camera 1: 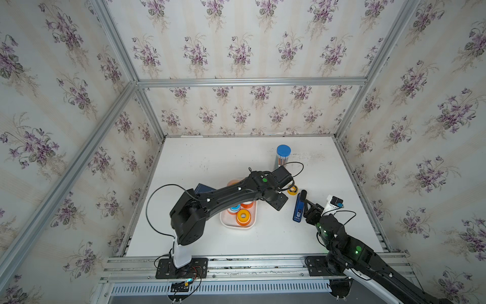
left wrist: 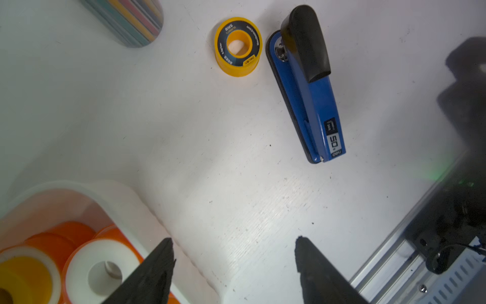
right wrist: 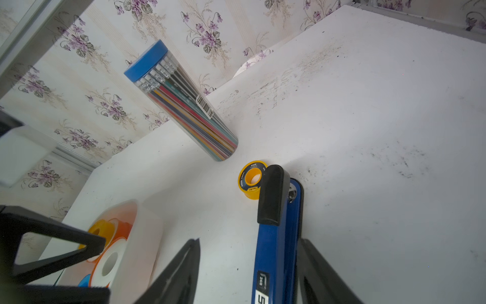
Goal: Put the sealing tape into the storage box
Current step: Pick up the sealing tape at the center of the board.
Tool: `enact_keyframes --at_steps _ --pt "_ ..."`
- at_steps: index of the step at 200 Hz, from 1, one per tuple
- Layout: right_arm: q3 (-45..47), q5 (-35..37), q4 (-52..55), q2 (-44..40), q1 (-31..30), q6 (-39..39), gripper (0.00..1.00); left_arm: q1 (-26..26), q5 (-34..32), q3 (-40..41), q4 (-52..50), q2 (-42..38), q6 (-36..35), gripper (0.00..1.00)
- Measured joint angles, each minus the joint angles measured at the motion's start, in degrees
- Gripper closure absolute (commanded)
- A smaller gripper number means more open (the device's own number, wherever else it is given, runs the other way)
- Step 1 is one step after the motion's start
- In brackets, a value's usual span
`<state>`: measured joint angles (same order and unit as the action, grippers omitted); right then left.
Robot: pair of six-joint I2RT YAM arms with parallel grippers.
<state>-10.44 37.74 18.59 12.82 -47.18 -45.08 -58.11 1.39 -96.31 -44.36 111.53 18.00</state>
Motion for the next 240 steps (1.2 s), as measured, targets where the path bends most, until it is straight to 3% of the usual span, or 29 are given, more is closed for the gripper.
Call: enact_keyframes --at_steps 43,95,144,240 --pt "0.0 0.3 0.1 0.6 0.0 -1.0 0.37 0.0 -0.6 -14.4 -1.7 13.7 0.0 0.31" --pt "0.1 0.3 0.1 0.4 0.0 -1.0 0.37 0.7 -1.6 -24.9 -4.0 23.9 0.0 0.37" --pt "0.1 0.3 0.1 0.5 0.0 -1.0 0.37 1.4 -2.7 -29.2 -3.8 28.9 0.0 0.37" --pt "0.2 0.3 0.1 0.9 0.0 -1.0 0.36 1.6 -2.5 -34.9 -1.1 35.1 -0.7 0.28"
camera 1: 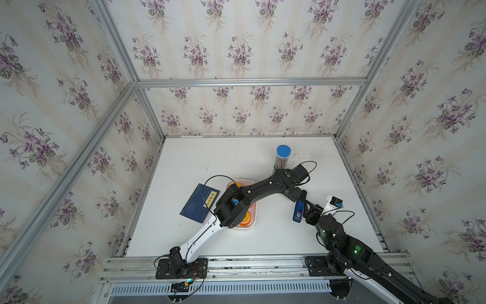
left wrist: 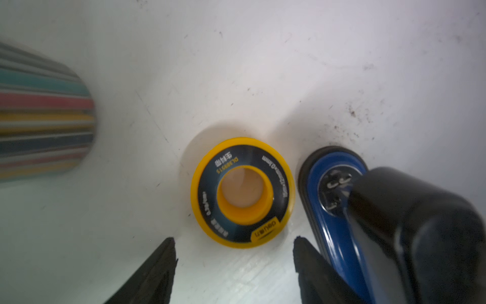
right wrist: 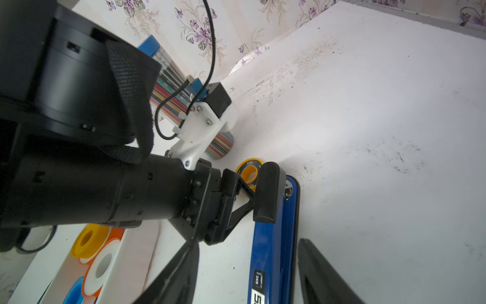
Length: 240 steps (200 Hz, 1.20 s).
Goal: Put the sealing tape into the storage box
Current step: Pick up the sealing tape at the center of the board.
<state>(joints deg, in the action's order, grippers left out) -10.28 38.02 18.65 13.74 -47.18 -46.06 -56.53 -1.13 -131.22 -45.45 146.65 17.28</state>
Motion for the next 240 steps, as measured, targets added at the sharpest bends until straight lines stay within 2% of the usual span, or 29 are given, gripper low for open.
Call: enact_keyframes --at_steps 103,177,216,240 --pt "0.0 -0.1 0.0 0.1 0.0 0.0 0.36 0.9 -1.5 -5.4 4.1 4.5 -0.8 0.24" --pt "0.0 -0.2 0.0 0.1 0.0 0.0 0.35 1.0 -1.4 -6.9 4.7 5.6 -1.1 0.4" --pt "0.0 -0.2 0.0 0.1 0.0 0.0 0.35 0.8 -1.3 -6.6 3.2 5.1 -1.5 0.44" --pt "0.0 -0.2 0.0 0.1 0.0 0.1 0.35 0.3 -1.3 -3.0 1.9 2.2 -1.7 0.44"
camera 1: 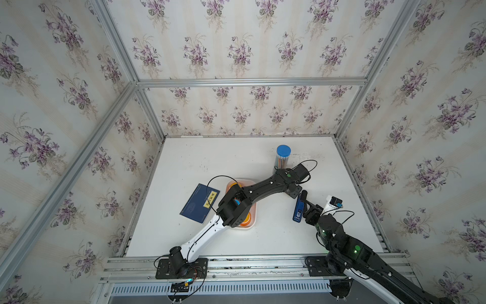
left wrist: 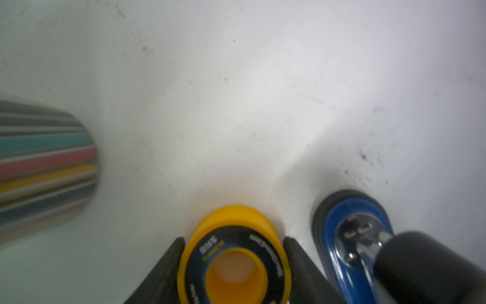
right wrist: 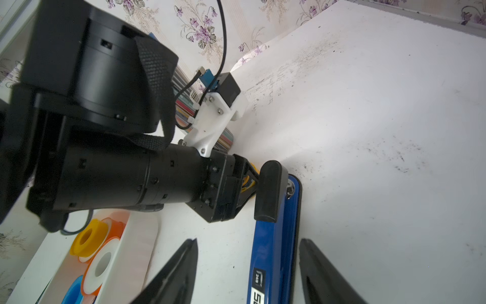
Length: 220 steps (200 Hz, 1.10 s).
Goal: Put the sealing tape into the storage box
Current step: Pick up the sealing tape at the center of the board, then place the sealing tape in the storage box.
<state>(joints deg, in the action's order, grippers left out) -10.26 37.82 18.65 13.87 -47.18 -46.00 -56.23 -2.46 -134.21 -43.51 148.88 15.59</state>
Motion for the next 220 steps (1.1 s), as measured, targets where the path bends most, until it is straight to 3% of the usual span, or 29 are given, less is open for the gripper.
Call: enact_keyframes --at_steps 76,158,220 --pt "0.0 -0.2 0.0 0.0 0.0 0.2 0.34 -0.4 -1.6 21.5 -0.1 -21.3 1.1 0.48" --pt "0.0 -0.2 -0.4 0.0 0.0 0.2 0.34 0.8 -6.1 51.9 1.1 -48.9 4.0 0.48" --pt "0.0 -0.2 -0.4 0.0 0.0 0.6 0.34 4.5 -5.4 62.8 3.9 -54.2 5.0 0.48"
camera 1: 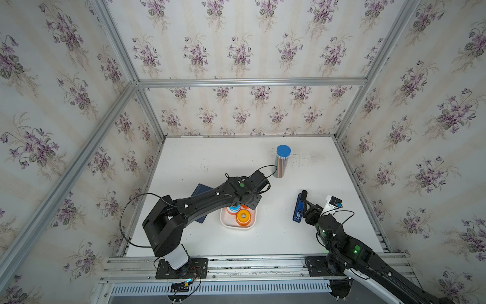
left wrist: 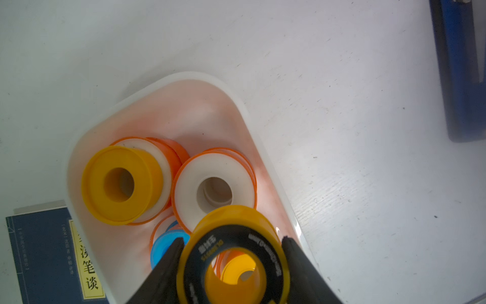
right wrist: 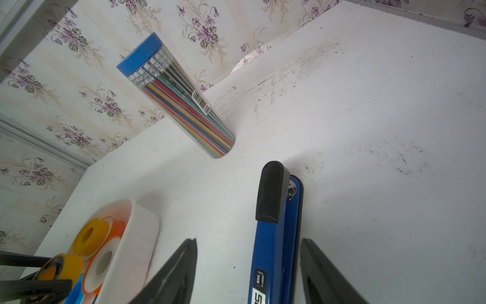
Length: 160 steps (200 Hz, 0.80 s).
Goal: Put the sealing tape into the storage box
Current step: Place the sealing tape in the storage box.
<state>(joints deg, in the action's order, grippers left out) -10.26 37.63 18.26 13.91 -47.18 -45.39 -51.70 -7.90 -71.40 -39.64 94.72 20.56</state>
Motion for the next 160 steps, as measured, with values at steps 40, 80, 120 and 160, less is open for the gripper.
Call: enact_keyframes --at_steps 40,80,120,160 --pt "0.0 0.0 0.0 0.0 0.0 0.0 0.34 2.4 1.0 1.6 2.3 1.1 0.0 0.47" --pt "0.0 0.0 0.0 0.1 0.0 0.0 0.34 3.2 2.1 1.7 3.5 2.9 0.0 0.46" --pt "0.0 0.0 0.0 0.1 0.0 0.0 0.34 4.1 2.1 1.6 4.3 3.8 0.0 0.46" --pt "0.0 0.0 0.0 0.1 0.0 0.0 0.34 4.1 1.9 1.6 4.5 4.5 -0.2 0.35"
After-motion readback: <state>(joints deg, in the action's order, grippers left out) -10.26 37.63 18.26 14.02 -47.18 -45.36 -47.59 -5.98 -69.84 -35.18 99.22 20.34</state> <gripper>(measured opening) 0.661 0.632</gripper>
